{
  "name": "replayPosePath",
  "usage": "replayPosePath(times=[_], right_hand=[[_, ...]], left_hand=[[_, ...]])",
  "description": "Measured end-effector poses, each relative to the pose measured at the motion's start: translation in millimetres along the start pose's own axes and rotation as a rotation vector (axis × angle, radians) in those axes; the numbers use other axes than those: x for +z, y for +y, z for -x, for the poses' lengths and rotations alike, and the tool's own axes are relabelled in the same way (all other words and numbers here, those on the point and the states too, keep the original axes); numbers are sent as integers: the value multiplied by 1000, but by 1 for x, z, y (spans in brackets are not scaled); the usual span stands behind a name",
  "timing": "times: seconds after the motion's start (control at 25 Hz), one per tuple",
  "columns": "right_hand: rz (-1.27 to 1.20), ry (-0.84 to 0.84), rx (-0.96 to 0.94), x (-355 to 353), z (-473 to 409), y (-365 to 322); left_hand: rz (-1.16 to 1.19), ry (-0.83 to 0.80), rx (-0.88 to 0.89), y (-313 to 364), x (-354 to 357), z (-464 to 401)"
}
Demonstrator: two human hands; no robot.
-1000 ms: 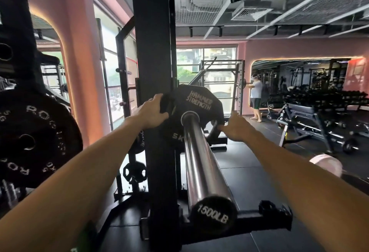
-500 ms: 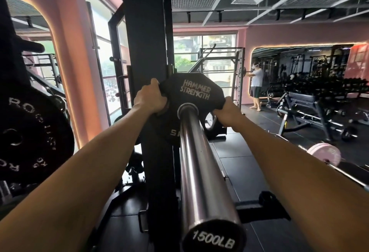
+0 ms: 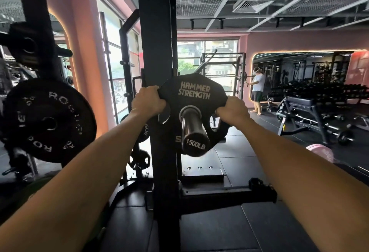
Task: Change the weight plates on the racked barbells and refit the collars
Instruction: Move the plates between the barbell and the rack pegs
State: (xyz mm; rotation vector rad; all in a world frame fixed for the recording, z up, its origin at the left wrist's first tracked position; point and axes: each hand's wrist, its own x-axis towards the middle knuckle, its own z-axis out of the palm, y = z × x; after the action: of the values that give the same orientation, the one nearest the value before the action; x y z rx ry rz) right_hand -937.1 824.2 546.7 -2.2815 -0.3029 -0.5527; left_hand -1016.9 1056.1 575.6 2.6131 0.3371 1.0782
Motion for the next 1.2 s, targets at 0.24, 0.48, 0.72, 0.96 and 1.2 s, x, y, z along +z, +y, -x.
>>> replayPosePath(times=[0.24,0.48,0.72,0.96,1.2], right_hand=[[36,1,-57,-70,107,-15],[158,-5,-98,-123,193,-42],[157,-53,-131,-115,248,-100],[133,-32,-265,-58,268,-193],[151,-79,-277,44,309,-311]], left_hand=[[8,-1,18,25,-81,104],[-14,-36,58,36,-144,178],[-95,-50,15,-3,-212,211],[-118,-4,-10,-98,-283,214],[-148,0,44,-251,-348,203]])
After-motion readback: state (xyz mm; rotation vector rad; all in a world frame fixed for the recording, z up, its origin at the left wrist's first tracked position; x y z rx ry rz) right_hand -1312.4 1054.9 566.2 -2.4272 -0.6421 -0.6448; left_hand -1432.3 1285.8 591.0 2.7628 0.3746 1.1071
